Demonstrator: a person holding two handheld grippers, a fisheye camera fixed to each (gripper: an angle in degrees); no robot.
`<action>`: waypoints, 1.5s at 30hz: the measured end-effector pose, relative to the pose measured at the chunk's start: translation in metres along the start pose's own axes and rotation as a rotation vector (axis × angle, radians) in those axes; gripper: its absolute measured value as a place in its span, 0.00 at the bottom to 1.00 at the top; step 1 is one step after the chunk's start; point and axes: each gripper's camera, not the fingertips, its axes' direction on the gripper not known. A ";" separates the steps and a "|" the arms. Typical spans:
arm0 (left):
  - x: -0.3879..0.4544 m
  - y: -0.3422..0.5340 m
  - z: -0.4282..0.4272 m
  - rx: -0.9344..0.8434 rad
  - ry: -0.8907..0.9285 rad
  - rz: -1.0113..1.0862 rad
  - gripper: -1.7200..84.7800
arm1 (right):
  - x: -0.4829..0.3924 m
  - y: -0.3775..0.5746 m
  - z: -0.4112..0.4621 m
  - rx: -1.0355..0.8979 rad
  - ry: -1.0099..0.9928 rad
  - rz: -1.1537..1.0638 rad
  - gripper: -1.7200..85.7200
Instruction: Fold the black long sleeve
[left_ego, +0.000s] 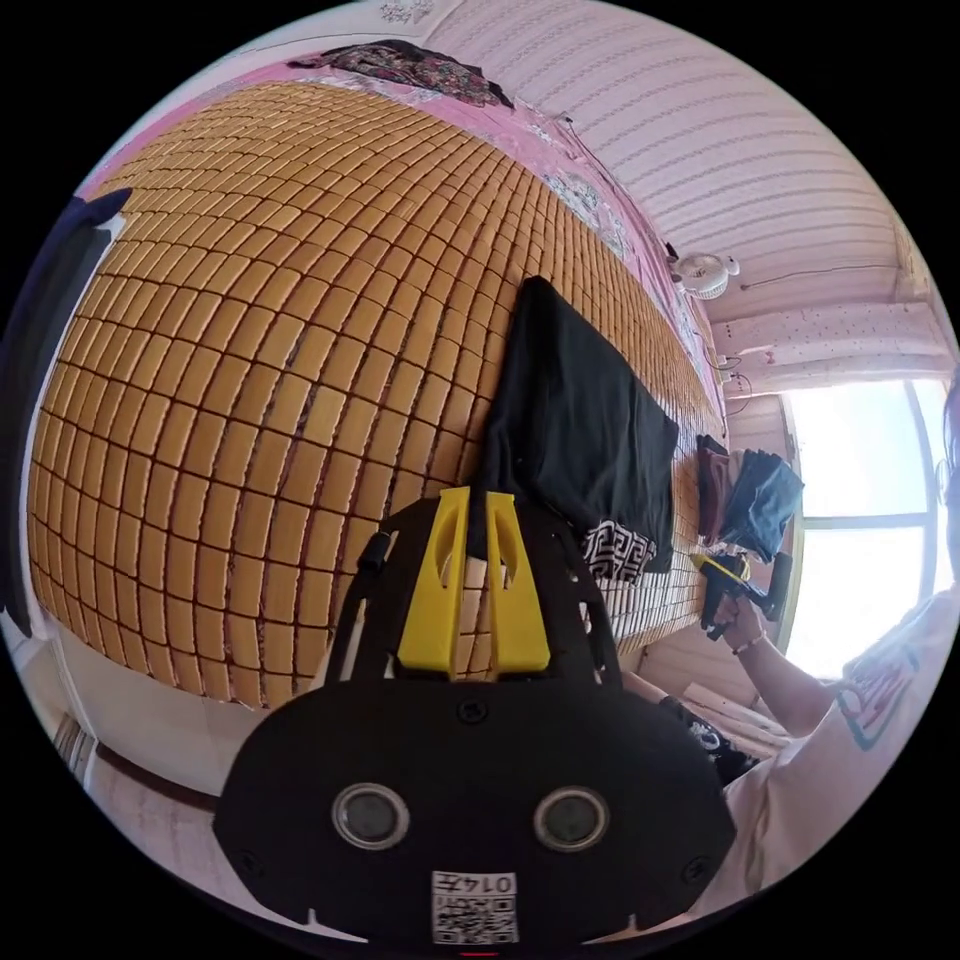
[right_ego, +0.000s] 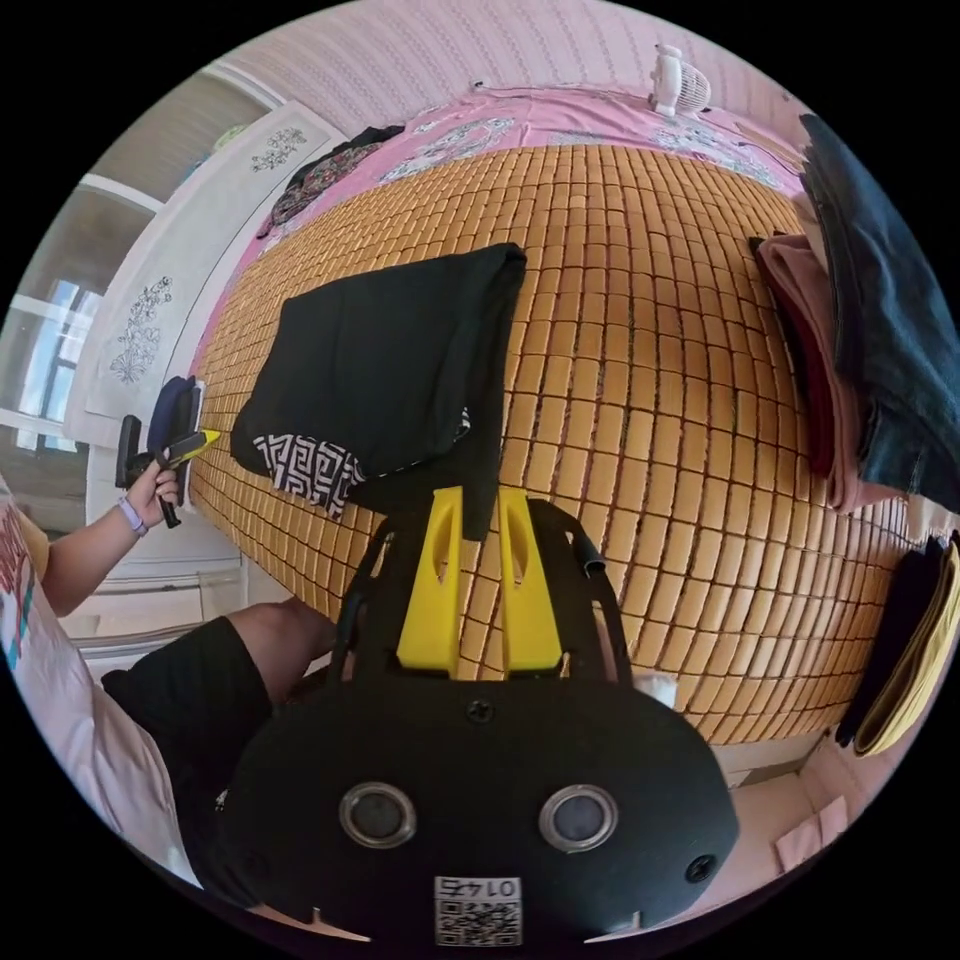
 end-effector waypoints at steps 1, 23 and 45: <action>0.003 0.001 0.002 -0.002 -0.009 0.015 0.07 | -0.002 -0.003 0.004 0.005 0.009 0.006 0.10; 0.043 0.088 0.083 0.088 -0.358 0.293 0.07 | -0.018 0.027 0.067 0.067 0.237 -0.044 0.04; 0.034 0.313 0.050 0.226 -0.113 0.333 0.01 | 0.017 0.255 -0.002 0.490 -0.133 0.180 0.04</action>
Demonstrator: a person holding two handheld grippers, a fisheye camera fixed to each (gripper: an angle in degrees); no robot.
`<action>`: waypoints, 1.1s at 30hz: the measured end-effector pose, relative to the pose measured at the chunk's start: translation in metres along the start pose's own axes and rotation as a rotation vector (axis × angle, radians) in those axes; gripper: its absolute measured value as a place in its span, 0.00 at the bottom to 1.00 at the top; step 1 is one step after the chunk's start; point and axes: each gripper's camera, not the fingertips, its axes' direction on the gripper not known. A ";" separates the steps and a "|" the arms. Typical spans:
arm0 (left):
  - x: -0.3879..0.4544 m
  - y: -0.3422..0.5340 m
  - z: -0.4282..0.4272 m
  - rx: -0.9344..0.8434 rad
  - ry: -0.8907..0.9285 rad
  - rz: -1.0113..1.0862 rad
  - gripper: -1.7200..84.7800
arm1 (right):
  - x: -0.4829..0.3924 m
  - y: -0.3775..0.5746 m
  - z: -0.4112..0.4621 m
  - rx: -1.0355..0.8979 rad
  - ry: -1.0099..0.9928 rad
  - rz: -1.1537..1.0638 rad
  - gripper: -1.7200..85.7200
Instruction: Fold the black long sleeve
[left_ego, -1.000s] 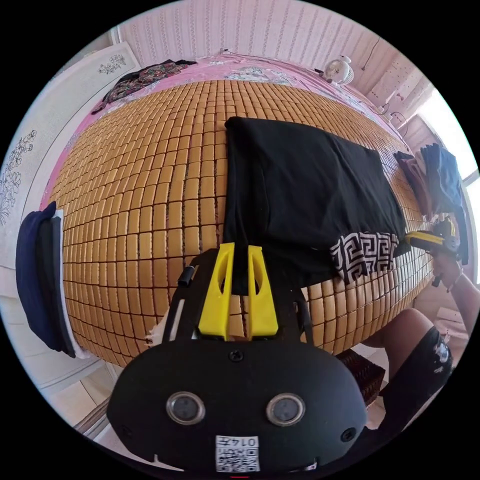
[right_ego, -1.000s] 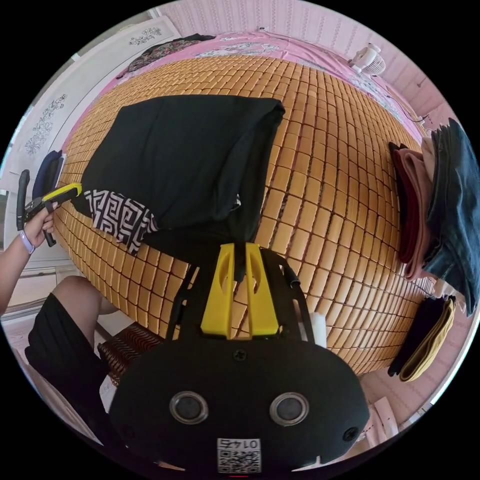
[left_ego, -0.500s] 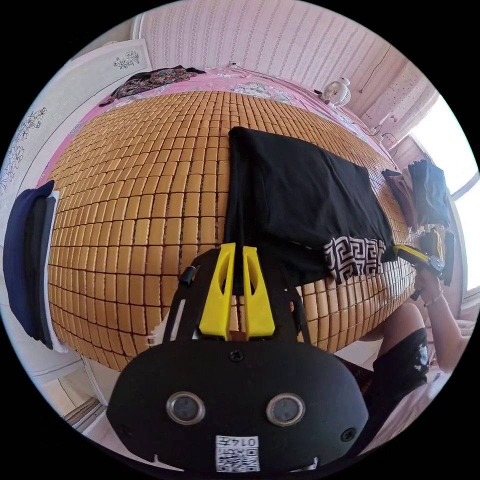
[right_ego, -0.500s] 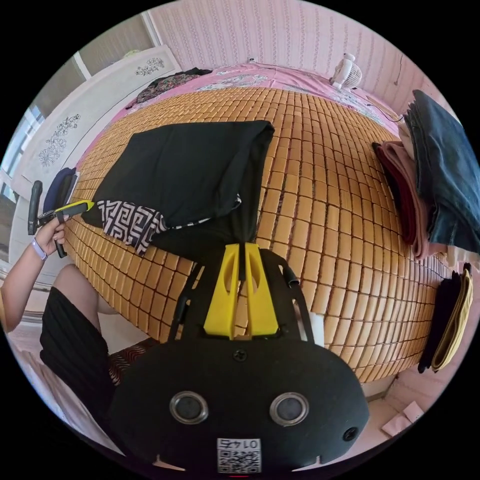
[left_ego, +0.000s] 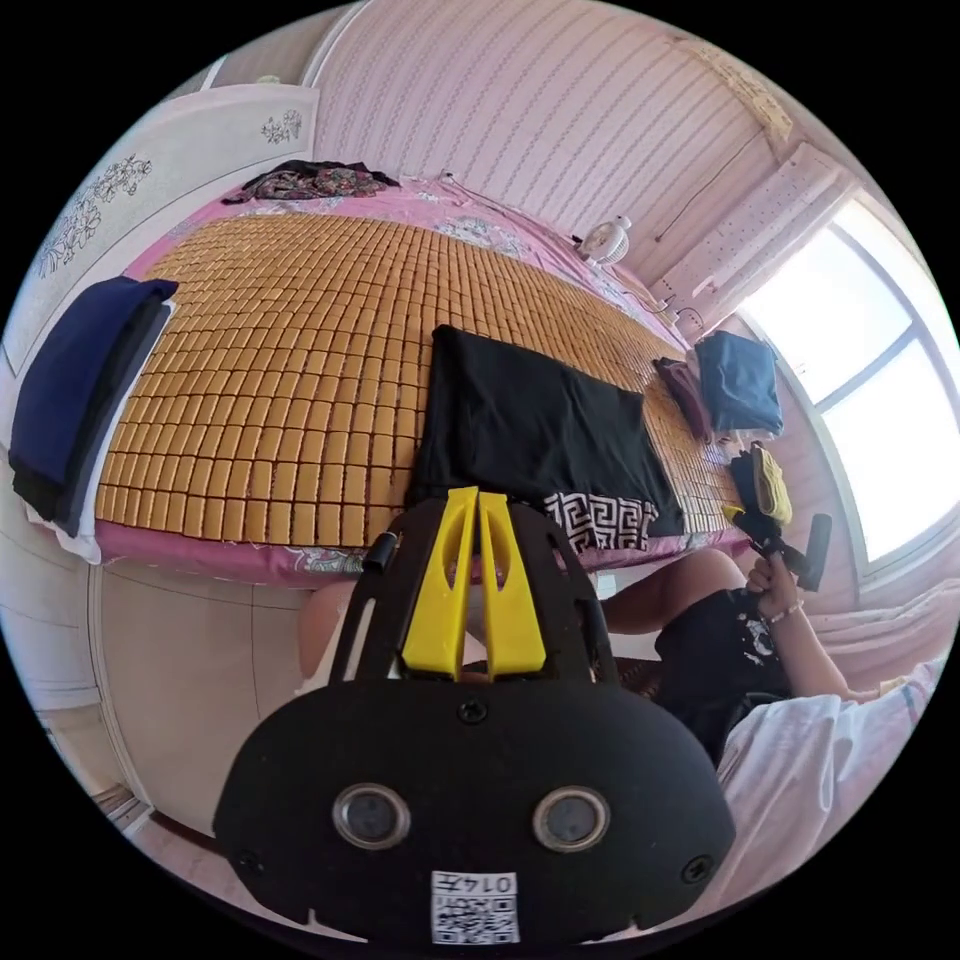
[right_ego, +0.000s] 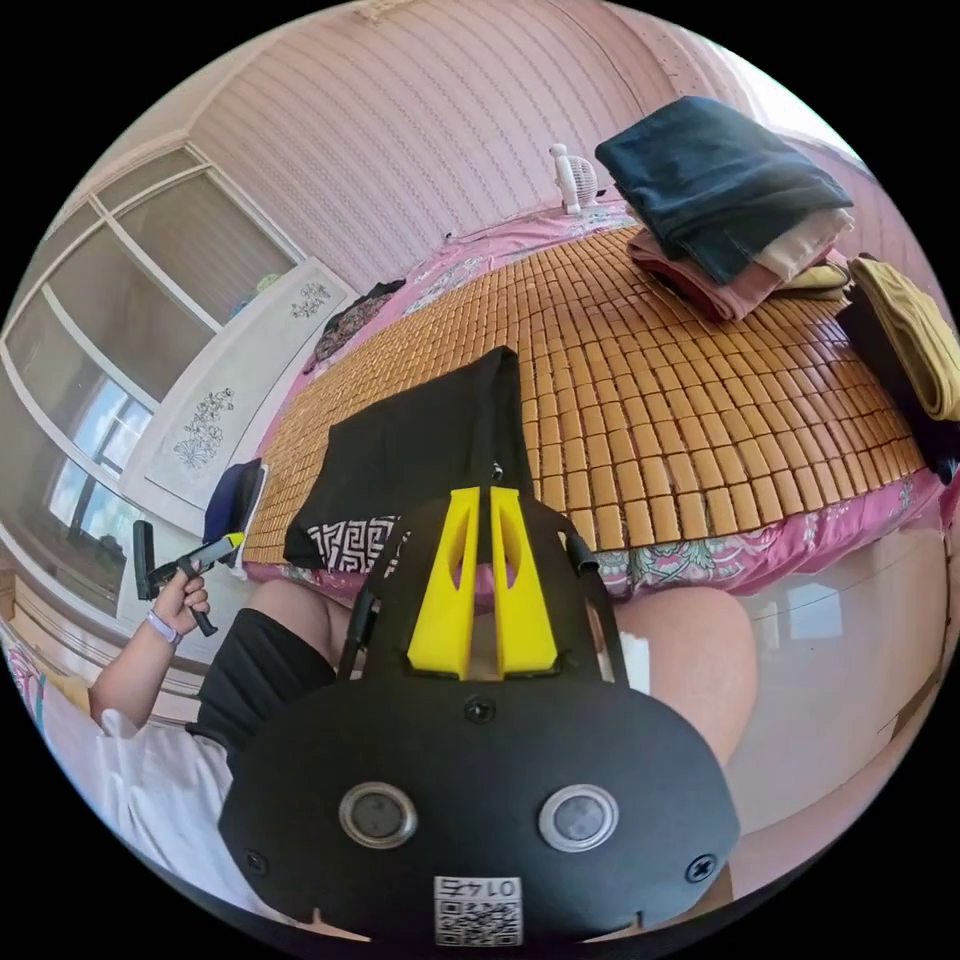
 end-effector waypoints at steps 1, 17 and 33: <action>0.006 0.004 0.000 0.007 0.002 0.020 0.01 | 0.001 0.004 0.002 0.005 -0.006 0.025 0.03; 0.158 0.044 0.130 -0.038 -0.034 0.452 0.01 | -0.044 -0.004 0.059 -0.196 0.046 -0.162 0.01; 0.172 0.057 0.218 -0.116 -0.056 0.587 0.01 | -0.230 -0.138 0.234 -0.479 0.146 -0.850 0.01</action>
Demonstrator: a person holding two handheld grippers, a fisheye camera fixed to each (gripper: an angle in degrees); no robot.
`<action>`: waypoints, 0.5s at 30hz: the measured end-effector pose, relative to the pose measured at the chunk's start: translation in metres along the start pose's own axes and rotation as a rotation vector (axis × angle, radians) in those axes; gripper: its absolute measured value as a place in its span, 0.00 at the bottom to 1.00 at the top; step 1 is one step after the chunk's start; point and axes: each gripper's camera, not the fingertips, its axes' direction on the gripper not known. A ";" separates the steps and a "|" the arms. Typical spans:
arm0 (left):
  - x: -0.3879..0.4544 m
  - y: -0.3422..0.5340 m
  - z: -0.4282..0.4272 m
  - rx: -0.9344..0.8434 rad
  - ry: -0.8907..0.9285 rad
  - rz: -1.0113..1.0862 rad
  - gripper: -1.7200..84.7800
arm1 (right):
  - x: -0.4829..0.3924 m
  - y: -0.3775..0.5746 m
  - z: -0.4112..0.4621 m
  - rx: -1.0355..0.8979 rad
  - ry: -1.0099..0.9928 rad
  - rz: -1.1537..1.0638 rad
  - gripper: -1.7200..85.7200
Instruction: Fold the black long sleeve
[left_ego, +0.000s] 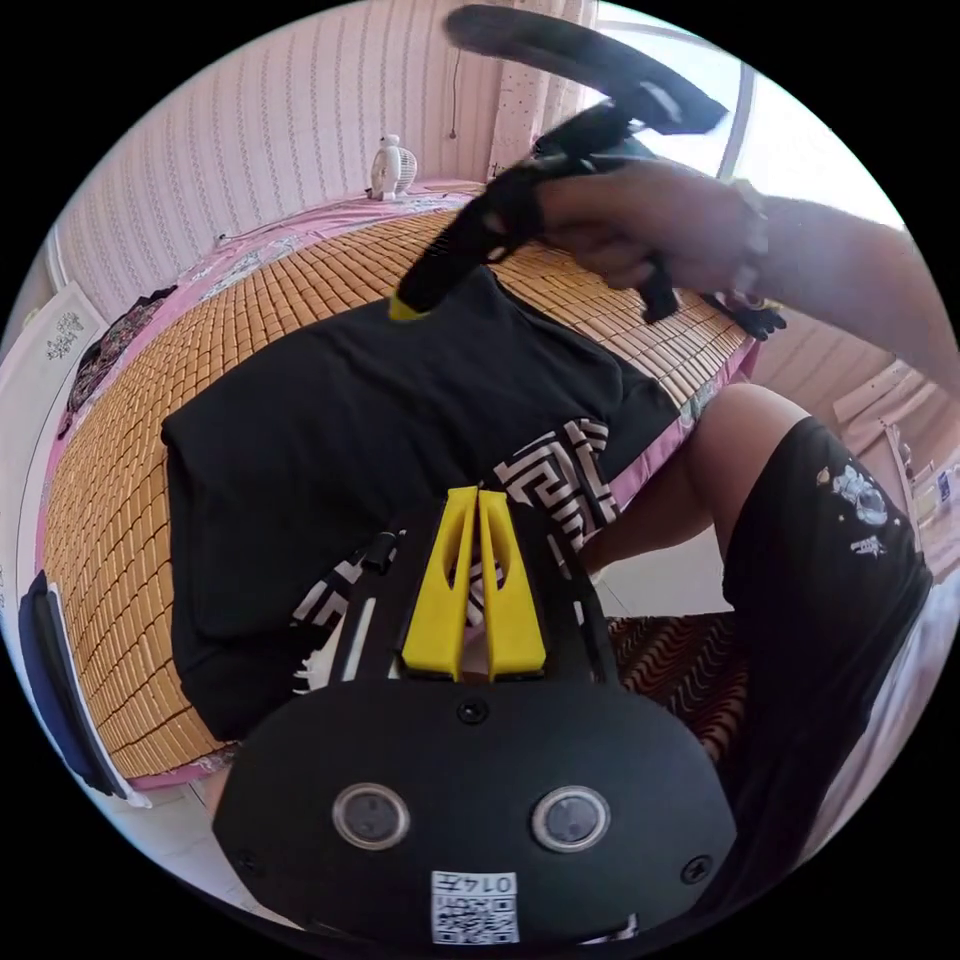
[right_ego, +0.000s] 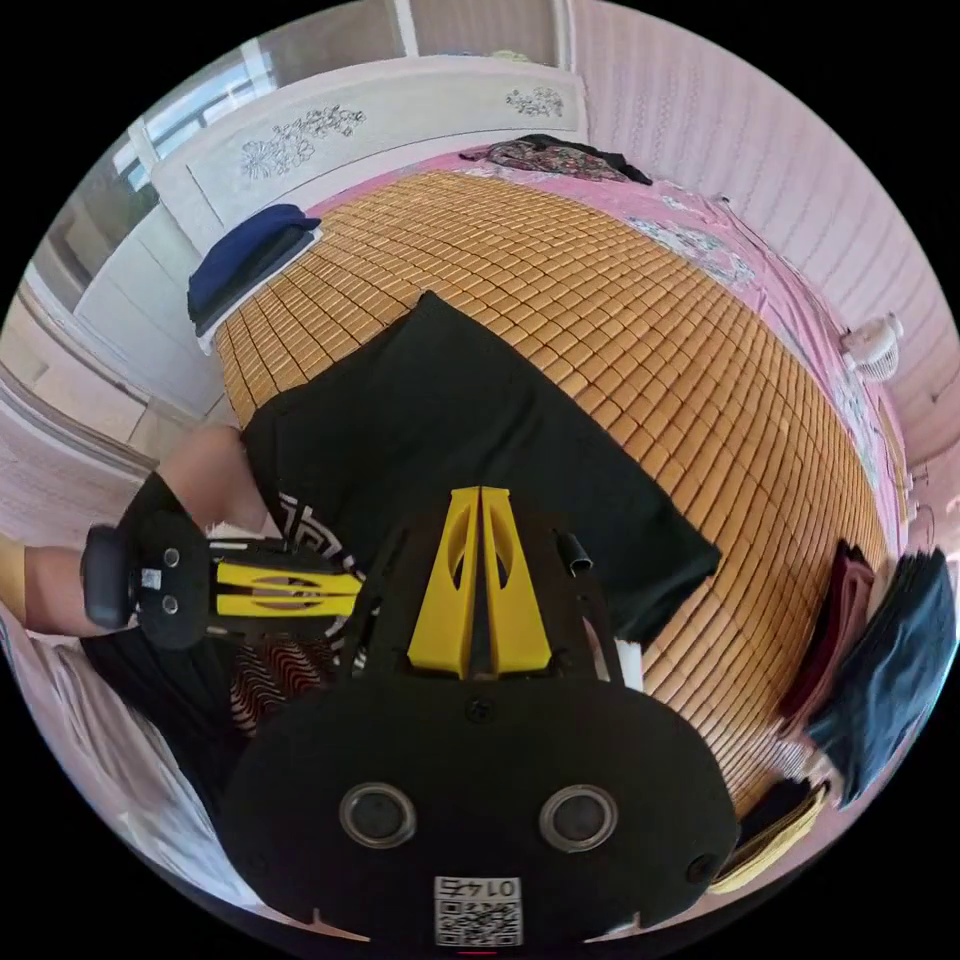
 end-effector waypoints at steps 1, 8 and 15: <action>0.000 0.000 0.001 0.001 0.002 0.011 0.01 | 0.001 -0.030 0.012 -0.057 0.014 -0.052 0.01; -0.005 0.001 0.017 0.008 0.087 -0.020 0.01 | 0.022 -0.122 0.084 -0.498 -0.025 -0.166 0.01; -0.001 0.004 0.029 0.024 0.100 -0.018 0.01 | 0.058 -0.142 0.089 -0.462 0.001 -0.033 0.01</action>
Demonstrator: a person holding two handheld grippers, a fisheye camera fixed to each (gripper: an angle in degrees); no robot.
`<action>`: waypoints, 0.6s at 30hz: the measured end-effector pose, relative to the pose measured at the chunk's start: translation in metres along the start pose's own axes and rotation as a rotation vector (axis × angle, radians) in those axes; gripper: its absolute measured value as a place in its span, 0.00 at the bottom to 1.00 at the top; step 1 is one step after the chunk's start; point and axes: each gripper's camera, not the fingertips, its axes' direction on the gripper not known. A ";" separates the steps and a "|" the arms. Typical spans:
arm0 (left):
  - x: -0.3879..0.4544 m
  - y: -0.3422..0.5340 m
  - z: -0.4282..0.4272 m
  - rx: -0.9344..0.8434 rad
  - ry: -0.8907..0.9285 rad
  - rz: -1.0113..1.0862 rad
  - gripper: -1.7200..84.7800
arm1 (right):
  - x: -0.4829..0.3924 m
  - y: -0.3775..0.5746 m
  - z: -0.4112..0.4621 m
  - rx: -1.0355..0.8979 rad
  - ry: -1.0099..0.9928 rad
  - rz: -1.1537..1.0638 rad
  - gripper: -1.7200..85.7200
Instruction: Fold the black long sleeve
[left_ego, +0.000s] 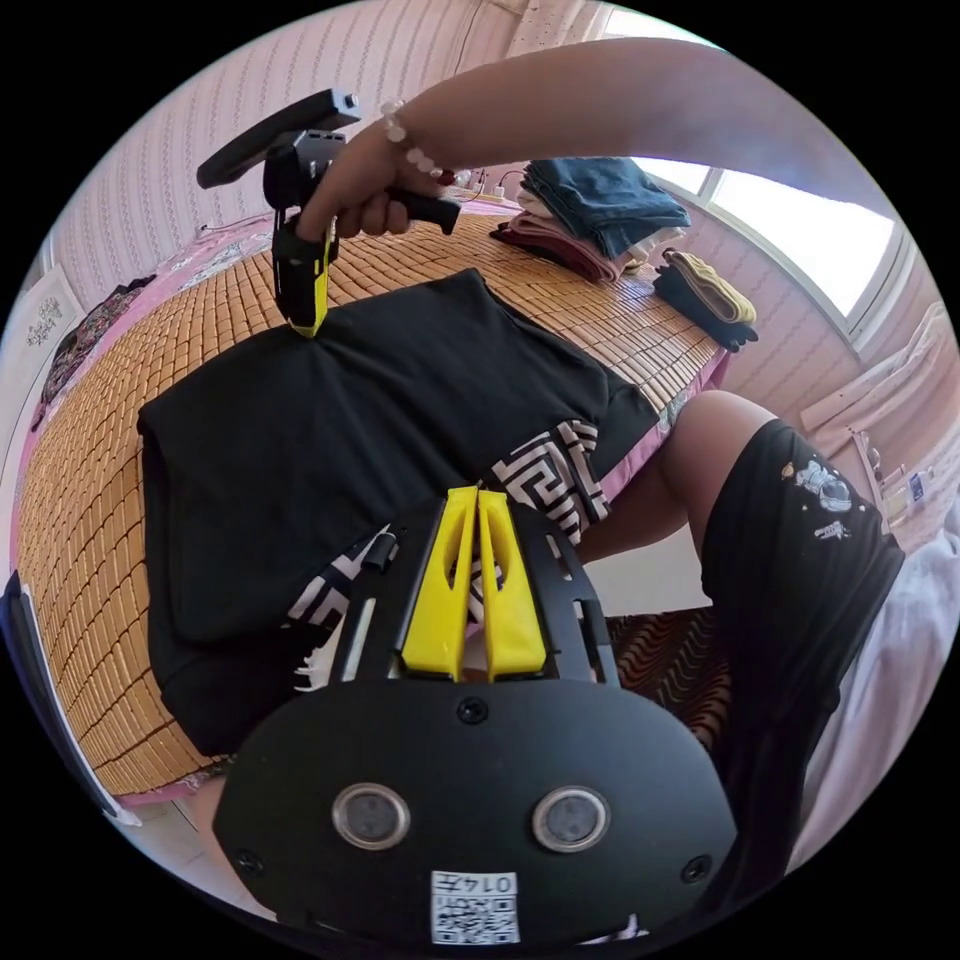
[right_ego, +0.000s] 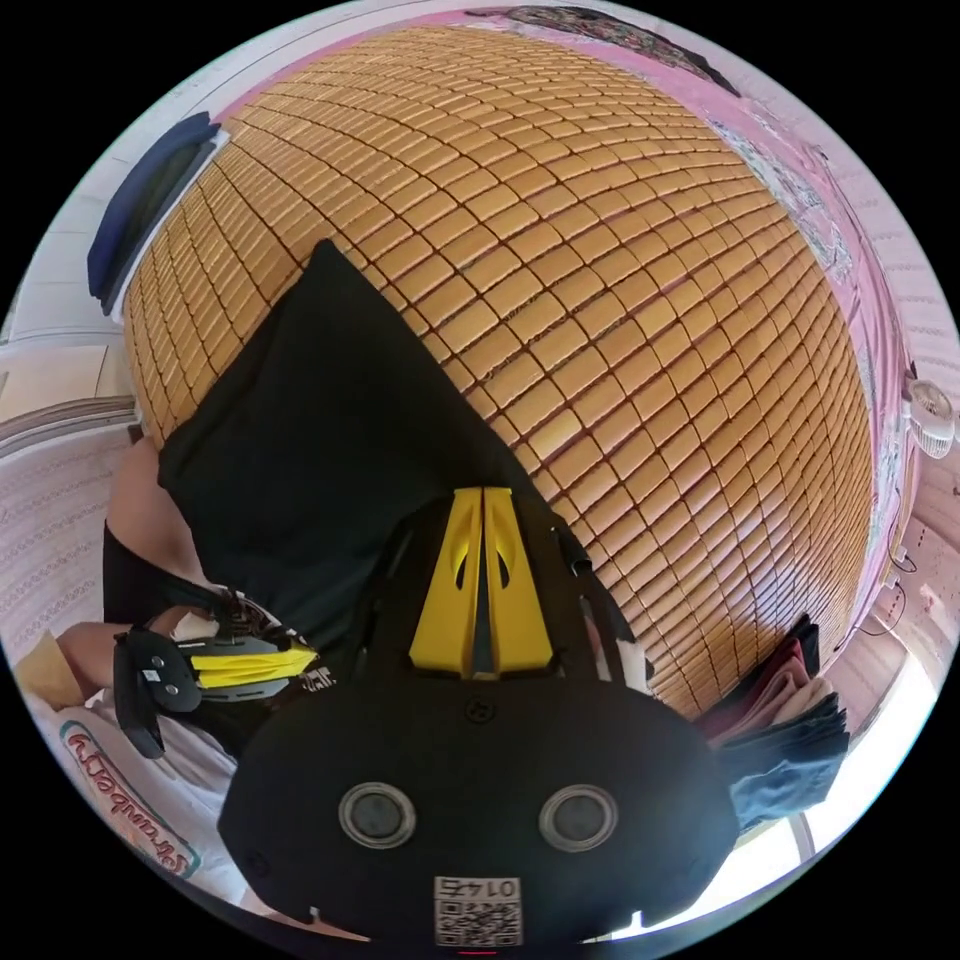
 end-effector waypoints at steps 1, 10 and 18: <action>0.001 0.000 0.001 0.001 -0.003 0.004 0.01 | 0.005 0.002 -0.001 0.033 -0.014 0.012 0.01; 0.004 0.011 -0.012 0.151 -0.006 0.111 0.01 | 0.065 0.181 -0.033 0.357 -0.075 0.245 0.02; 0.037 -0.017 -0.005 0.224 0.157 0.208 0.14 | 0.099 0.380 0.056 0.375 -0.484 0.635 0.15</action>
